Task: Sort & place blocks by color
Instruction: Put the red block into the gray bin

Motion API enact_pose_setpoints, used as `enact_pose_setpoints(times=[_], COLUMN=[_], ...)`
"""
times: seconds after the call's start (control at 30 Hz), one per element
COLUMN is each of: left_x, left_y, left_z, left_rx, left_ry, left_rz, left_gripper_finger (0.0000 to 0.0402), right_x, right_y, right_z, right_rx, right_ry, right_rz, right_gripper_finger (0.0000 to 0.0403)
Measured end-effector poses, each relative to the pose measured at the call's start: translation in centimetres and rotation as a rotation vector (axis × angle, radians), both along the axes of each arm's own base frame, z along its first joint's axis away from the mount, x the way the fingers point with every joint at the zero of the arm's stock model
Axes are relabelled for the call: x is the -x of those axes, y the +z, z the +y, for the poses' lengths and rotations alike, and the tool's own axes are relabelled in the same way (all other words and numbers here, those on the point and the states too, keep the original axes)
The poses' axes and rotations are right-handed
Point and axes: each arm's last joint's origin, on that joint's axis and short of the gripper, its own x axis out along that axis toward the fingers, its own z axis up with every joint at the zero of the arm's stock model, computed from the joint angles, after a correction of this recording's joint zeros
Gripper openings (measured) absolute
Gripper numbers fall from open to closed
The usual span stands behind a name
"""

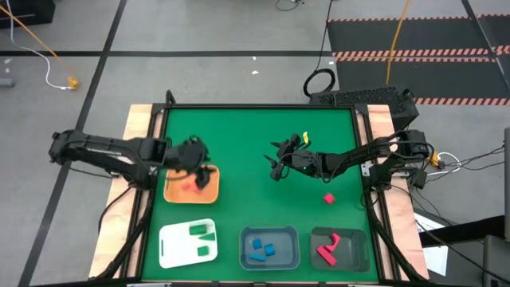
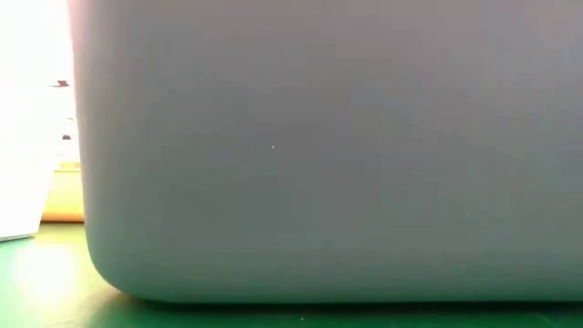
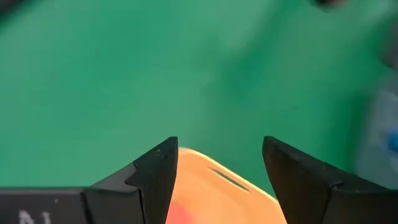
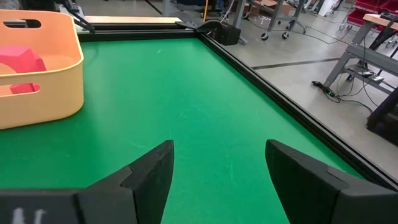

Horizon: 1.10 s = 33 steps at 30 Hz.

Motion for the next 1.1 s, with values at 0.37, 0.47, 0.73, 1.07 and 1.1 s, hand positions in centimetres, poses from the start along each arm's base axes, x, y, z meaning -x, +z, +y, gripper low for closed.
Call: enact_pose_setpoints(times=[0.37,0.47,0.73,1.07,1.1], left_x=[0.2,0.4,-0.9,-3.5,-3.7], left_y=[-2.7,-3.6,-4.1,-2.6,-2.4], left_z=[8.8,9.9,11.1,9.3,9.1], left_rx=[0.002,0.025,0.030,-0.086,-0.099], left_ry=[0.406,0.463,0.438,0.141,0.125], left_rz=[0.213,0.279,0.213,0.008,-0.010], left_gripper_finger=[0.0237,0.0237,0.0237,0.0237,0.0237], right_x=[0.0,0.0,-0.1,-0.5,-0.5], right_y=[0.0,0.0,0.4,1.8,1.8], right_z=[0.0,0.0,0.0,0.0,0.0], right_rx=[0.000,0.000,0.000,0.003,0.003], right_ry=[0.000,-0.001,0.001,0.003,0.003], right_rz=[0.000,0.000,-0.042,-0.204,-0.203], right_gripper_finger=[0.0244,0.0244,0.0244,0.0244,0.0244])
